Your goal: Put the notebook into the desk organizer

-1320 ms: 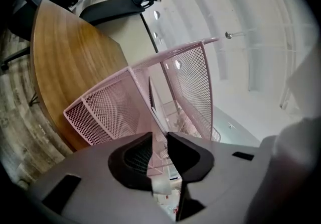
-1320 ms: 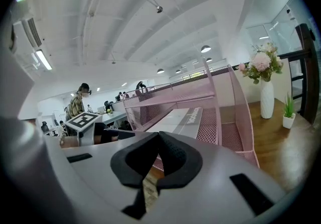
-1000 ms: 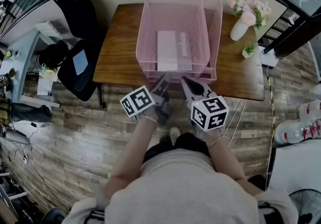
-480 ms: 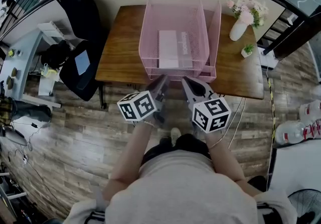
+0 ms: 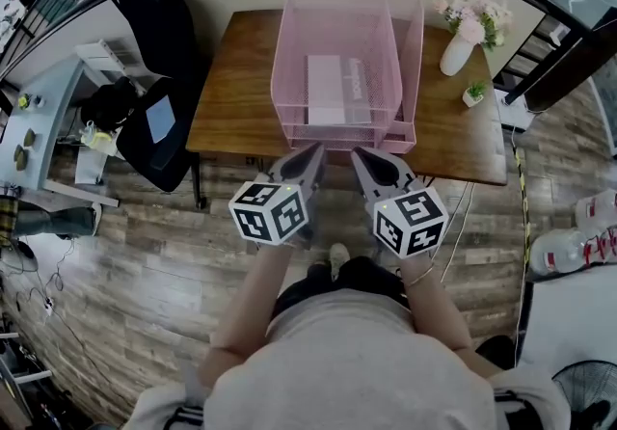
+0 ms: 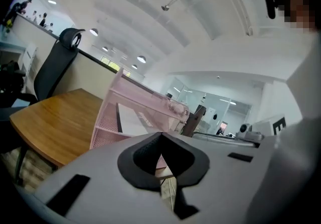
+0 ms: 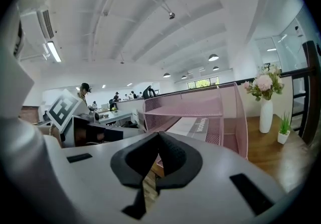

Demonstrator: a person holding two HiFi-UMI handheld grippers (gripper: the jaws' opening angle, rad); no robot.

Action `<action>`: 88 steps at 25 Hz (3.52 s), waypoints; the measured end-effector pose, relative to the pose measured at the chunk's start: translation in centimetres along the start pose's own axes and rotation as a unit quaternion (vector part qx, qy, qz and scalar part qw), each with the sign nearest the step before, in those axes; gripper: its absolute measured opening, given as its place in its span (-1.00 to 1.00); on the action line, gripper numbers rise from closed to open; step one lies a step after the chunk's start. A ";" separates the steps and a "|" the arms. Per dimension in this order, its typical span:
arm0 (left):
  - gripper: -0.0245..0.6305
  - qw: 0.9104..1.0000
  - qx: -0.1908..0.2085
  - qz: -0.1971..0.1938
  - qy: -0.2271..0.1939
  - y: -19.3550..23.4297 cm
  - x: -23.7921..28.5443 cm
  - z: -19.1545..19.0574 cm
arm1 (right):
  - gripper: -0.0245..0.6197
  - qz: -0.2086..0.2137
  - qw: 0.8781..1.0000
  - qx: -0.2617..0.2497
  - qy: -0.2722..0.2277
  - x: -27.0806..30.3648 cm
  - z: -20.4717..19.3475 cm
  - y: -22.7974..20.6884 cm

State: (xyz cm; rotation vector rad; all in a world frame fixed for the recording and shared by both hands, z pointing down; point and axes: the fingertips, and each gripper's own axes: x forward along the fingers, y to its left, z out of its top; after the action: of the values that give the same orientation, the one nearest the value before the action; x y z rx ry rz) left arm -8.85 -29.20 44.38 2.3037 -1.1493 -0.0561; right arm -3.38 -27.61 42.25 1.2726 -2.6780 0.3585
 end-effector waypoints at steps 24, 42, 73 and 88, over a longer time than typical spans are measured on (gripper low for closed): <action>-0.89 0.984 0.161 -0.018 0.068 -3.6 -1.6 -1.9 | -0.89 0.014 0.996 -0.084 0.010 -1.7 0.0 2.7; -0.89 0.986 0.127 -0.042 0.098 -3.3 -1.0 -4.1 | -0.89 0.024 0.995 -0.090 0.042 -1.0 -2.4 2.0; -0.89 0.992 0.092 -0.044 0.069 -3.2 0.3 -2.4 | -0.89 0.021 0.996 -0.072 0.040 -0.3 -2.1 0.2; -0.89 0.993 0.079 -0.046 0.069 -2.7 0.3 -2.6 | -0.89 0.017 0.997 -0.064 0.034 -0.1 -2.1 0.2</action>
State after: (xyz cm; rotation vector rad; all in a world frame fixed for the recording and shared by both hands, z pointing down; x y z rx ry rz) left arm -6.00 -26.93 45.31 2.4558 -1.0112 0.1626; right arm -3.41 -26.87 44.18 1.1591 -2.6223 0.2256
